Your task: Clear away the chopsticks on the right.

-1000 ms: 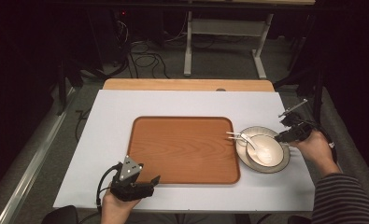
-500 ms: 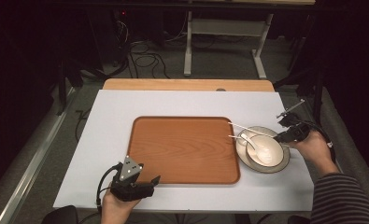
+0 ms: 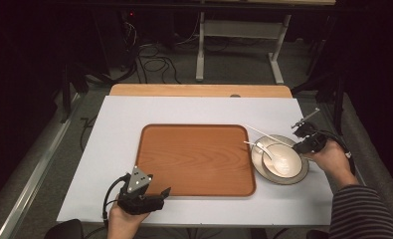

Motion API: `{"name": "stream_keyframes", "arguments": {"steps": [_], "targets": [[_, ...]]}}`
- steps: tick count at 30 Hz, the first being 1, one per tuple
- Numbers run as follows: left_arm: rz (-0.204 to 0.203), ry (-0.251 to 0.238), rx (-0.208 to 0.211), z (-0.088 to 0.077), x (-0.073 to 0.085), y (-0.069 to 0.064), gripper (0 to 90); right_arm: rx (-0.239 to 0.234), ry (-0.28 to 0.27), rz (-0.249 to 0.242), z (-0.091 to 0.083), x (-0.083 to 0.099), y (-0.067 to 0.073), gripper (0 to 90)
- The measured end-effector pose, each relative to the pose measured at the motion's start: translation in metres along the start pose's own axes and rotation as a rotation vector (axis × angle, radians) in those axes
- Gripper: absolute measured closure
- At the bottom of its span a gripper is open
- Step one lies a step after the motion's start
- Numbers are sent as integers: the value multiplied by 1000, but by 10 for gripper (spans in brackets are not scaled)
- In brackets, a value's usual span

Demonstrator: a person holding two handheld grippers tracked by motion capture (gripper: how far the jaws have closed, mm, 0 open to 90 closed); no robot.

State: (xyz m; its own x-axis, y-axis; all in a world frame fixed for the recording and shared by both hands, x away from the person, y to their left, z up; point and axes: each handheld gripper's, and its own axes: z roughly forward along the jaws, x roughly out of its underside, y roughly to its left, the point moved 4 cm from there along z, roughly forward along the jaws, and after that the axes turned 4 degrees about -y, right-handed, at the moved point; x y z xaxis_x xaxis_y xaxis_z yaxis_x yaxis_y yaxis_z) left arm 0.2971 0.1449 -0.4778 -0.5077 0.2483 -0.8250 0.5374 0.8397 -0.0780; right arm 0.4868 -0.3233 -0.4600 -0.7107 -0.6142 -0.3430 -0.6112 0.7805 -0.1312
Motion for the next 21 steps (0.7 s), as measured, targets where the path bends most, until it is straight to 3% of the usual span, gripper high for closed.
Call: {"name": "stream_keyframes", "arguments": {"steps": [13,21], "targets": [[2,4,5,1,0,0,289,12,-12,-23,-1,2,1,853],[13,8,22,5,-2,-2,289,19,-75,0,-15,5,2,858]]}}
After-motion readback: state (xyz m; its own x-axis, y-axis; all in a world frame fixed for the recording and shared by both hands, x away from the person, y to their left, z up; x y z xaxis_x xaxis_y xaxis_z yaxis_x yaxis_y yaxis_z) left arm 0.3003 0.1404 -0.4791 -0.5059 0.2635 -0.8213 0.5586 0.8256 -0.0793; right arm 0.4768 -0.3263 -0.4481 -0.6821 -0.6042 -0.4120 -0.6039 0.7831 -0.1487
